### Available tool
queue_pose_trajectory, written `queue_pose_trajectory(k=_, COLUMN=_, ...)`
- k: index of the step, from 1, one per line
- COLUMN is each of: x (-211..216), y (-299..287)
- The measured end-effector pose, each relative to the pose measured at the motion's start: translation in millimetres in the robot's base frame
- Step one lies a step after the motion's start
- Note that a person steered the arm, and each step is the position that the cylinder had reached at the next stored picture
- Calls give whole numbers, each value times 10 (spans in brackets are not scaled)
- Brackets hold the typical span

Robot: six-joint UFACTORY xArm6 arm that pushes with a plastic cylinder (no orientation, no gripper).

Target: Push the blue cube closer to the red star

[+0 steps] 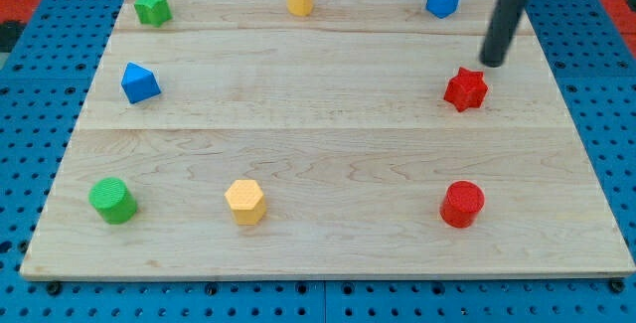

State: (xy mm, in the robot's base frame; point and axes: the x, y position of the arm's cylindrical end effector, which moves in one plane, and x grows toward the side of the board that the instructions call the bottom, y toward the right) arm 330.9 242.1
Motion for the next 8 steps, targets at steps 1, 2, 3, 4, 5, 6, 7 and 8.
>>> queue_pose_trajectory(k=1, x=-567, y=63)
queue_pose_trajectory(k=2, x=-1322, y=49)
queue_pose_trajectory(k=3, x=-1397, y=-33)
queue_pose_trajectory(k=4, x=-1388, y=-568)
queue_pose_trajectory(k=5, x=-1321, y=-1241)
queue_pose_trajectory(k=6, x=-739, y=-1414)
queue_pose_trajectory(k=7, x=-678, y=-1525)
queue_pose_trajectory(k=8, x=-969, y=-1524)
